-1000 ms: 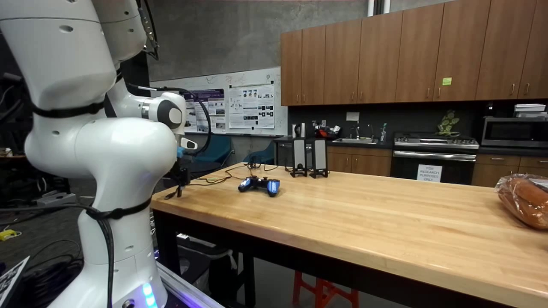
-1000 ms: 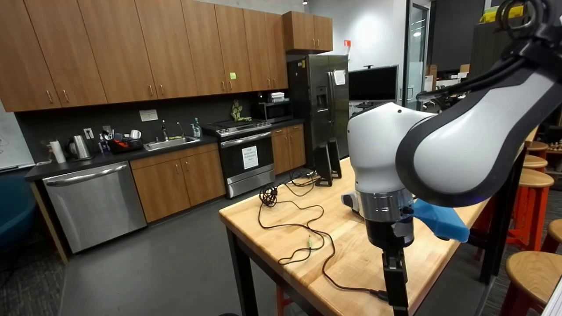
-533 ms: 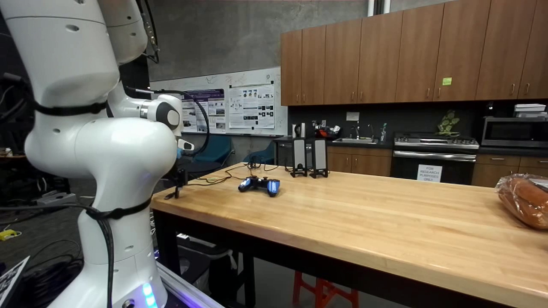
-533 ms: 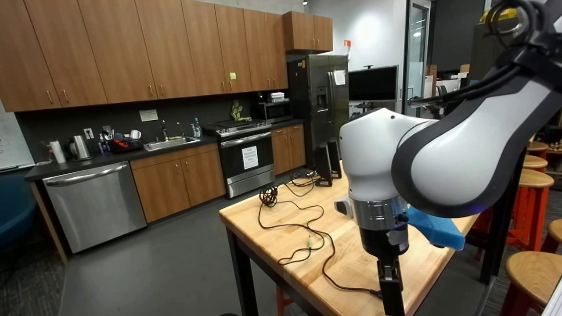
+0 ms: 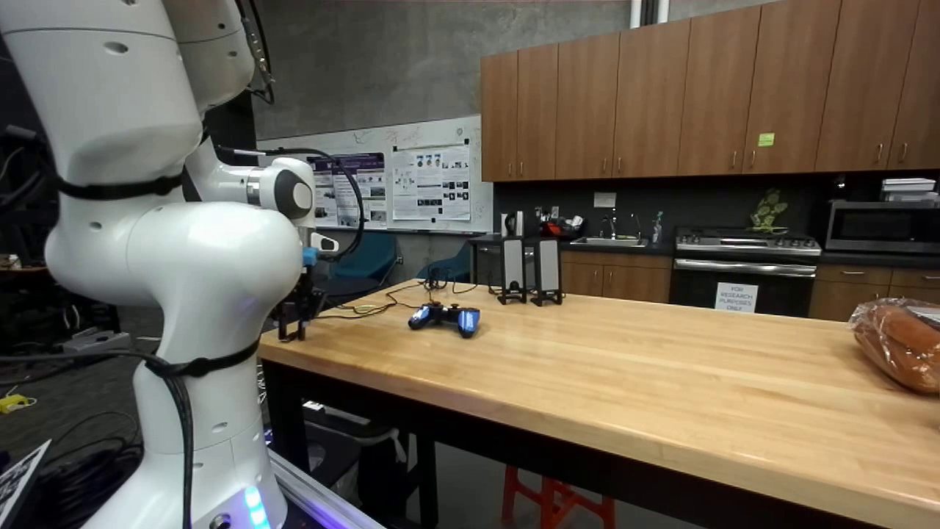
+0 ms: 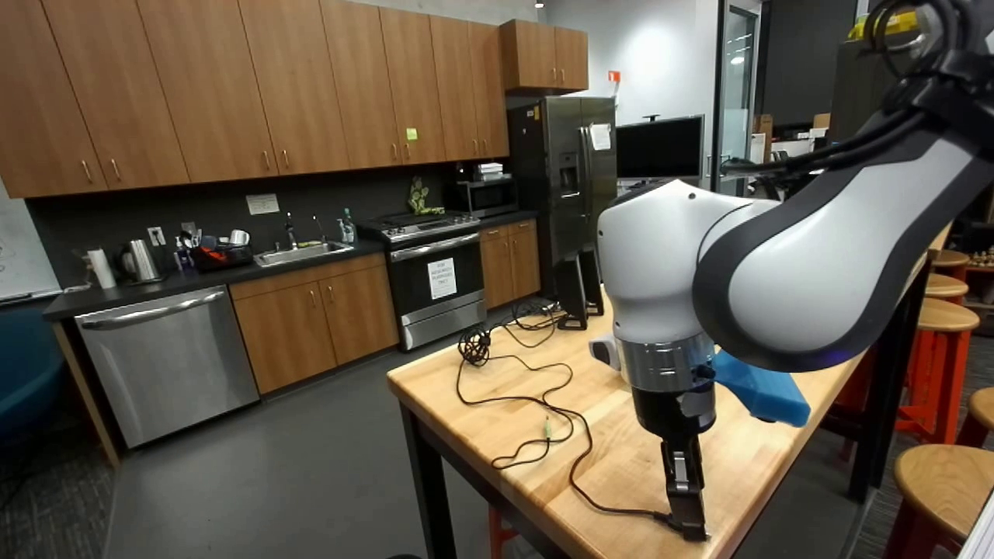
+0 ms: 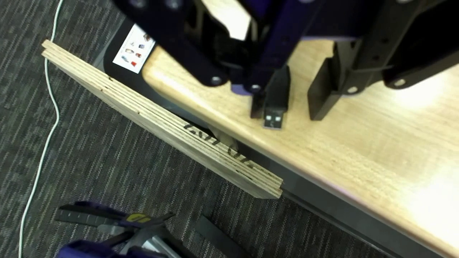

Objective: Move the green connector cable forward first then move the black usb cable forward

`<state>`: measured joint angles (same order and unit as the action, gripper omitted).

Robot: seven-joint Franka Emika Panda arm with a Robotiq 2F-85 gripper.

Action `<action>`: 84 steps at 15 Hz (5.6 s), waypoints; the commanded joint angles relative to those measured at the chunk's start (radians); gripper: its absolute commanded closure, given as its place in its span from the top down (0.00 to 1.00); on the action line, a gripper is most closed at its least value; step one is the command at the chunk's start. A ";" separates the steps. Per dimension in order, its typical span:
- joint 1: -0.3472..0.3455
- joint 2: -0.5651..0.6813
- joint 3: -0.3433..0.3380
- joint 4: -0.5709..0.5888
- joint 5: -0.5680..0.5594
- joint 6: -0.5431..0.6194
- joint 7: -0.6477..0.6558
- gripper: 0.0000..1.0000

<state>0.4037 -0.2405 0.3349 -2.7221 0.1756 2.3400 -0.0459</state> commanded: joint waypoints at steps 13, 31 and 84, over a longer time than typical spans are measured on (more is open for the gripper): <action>-0.095 0.057 0.004 0.237 -0.230 0.006 0.131 0.05; -0.003 0.629 -0.158 0.928 -0.542 -0.150 0.393 0.05; -0.105 -0.242 -0.111 0.116 -0.166 -0.366 0.217 1.00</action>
<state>0.3060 -0.2929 0.2244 -2.4616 -0.0356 2.0119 0.2376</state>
